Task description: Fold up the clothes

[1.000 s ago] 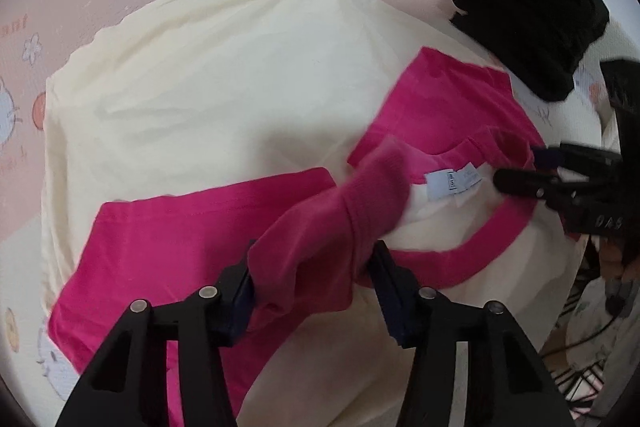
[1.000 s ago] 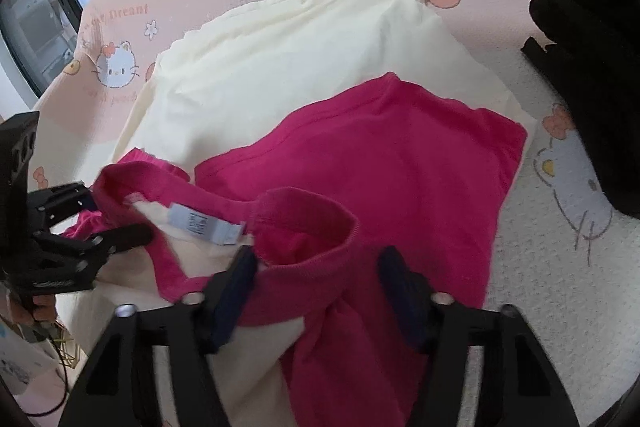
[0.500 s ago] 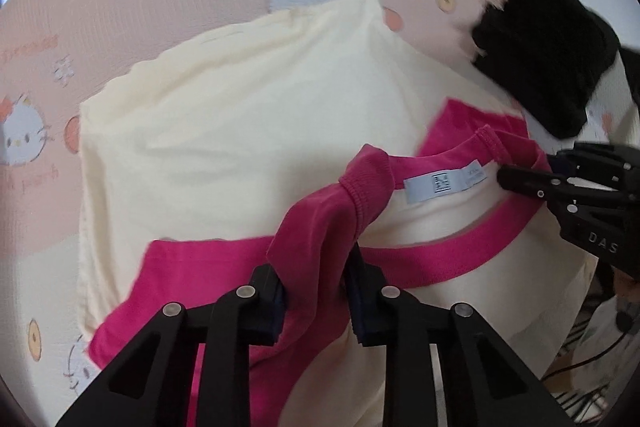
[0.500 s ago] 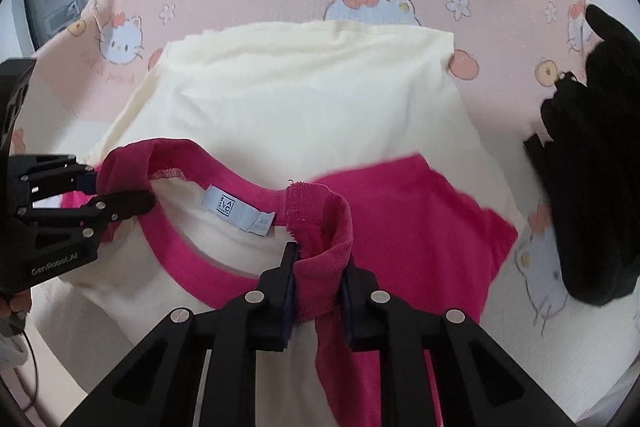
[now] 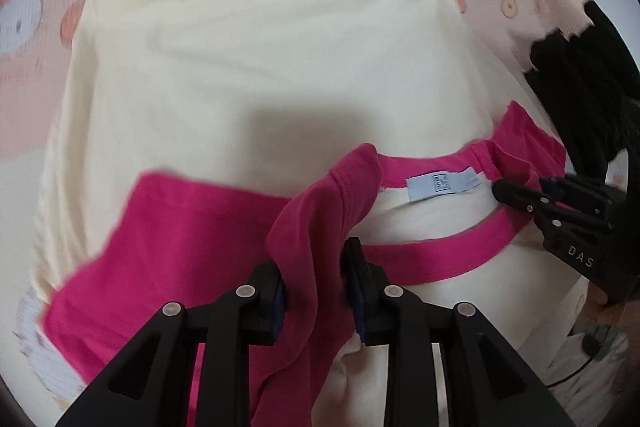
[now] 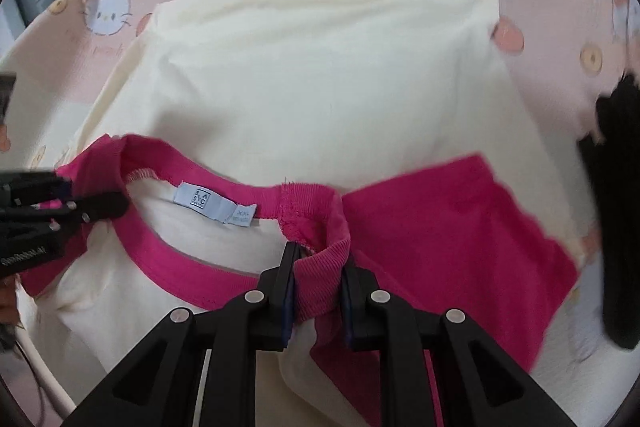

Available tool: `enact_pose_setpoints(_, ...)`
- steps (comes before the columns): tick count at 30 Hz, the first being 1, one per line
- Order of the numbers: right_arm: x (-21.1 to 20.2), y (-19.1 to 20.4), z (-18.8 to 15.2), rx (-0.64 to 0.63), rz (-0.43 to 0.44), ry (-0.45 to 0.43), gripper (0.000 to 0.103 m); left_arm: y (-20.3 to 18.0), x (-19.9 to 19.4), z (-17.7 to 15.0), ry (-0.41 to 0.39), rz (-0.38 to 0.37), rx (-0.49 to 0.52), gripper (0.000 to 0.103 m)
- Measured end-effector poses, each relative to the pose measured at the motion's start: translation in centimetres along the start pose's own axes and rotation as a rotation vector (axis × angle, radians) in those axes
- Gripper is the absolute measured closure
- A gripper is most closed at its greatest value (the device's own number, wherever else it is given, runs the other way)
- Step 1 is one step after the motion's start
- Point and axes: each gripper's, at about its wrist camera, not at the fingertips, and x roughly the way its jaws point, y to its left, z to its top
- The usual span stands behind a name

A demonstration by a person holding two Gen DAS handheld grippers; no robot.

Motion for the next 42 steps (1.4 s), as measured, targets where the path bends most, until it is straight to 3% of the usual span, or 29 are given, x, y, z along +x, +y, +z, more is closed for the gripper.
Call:
enact_pose_setpoints(3,-0.2,-0.5,-0.3,0.019,0.031,-0.017,0.084,0.2,-0.4,-0.1,-0.008,-0.015,-0.02,0.078)
enact_pose_setpoints(5,-0.6,-0.9,-0.7,0.029,0.055,-0.028,0.071,0.2,-0.7,-0.2,-0.008,-0.019,-0.03,0.075)
enact_pose_setpoints(8,-2.1,-1.6,-1.5,0.054,0.092,-0.067,0.043,0.7,-1.7,-0.6,-0.02,-0.031,-0.082,0.045)
enact_pose_setpoints(9,-2.7,-2.0,-1.7,0.071,0.107,-0.083,0.04,1.0,-2.1,-0.7,-0.028,-0.041,-0.103,0.035)
enact_pose_setpoints(12,-4.4,-3.3,-2.5,0.133,0.144,-0.121,0.038,2.1,-3.5,-1.3,-0.049,-0.116,-0.173,0.034)
enact_pose_setpoints(15,-5.5,-4.4,-3.1,0.192,0.167,-0.142,0.037,2.8,-4.2,-1.6,-0.049,-0.114,-0.181,0.034)
enact_pose_setpoints(21,-6.3,-4.6,-4.1,0.184,0.15,-0.14,0.037,3.2,-4.4,-1.5,-0.067,-0.099,-0.154,0.034)
enact_pose_setpoints(25,-5.3,-3.3,-3.9,0.109,0.072,-0.115,0.037,2.4,-4.4,-2.0,-0.122,0.035,-0.071,0.034)
enact_pose_setpoints(27,-4.8,-3.0,-3.9,0.081,0.067,-0.112,0.046,1.5,-4.7,-1.9,-0.154,0.088,0.017,0.034)
enact_pose_setpoints(28,-4.5,-3.0,-3.9,0.074,0.061,-0.108,0.06,1.3,-4.7,-2.0,-0.156,0.109,0.043,0.034)
enact_pose_setpoints(29,-4.1,-3.1,-3.7,0.081,0.052,-0.099,0.066,1.0,-4.4,-2.0,-0.148,0.114,0.067,0.034)
enact_pose_setpoints(32,-3.0,-3.6,-3.3,0.122,0.062,-0.087,0.075,0.3,-3.6,-2.1,-0.125,0.131,0.136,0.034)
enact_pose_setpoints(35,-2.4,-4.1,-2.9,0.154,0.067,-0.093,0.077,-0.6,-2.5,-2.0,-0.104,0.199,0.194,0.036)
enact_pose_setpoints(37,-2.1,-4.3,-2.4,0.167,0.058,-0.098,0.078,-0.3,-2.0,-1.7,-0.098,0.241,0.189,0.052)
enact_pose_setpoints(40,-1.4,-4.5,-1.9,0.172,0.016,-0.087,0.079,1.1,-0.9,-0.7,-0.067,0.306,0.138,0.055)
enact_pose_setpoints(42,-0.9,-4.4,-1.6,0.16,-0.015,-0.082,0.079,2.7,-0.3,-0.4,-0.037,0.267,0.08,0.055)
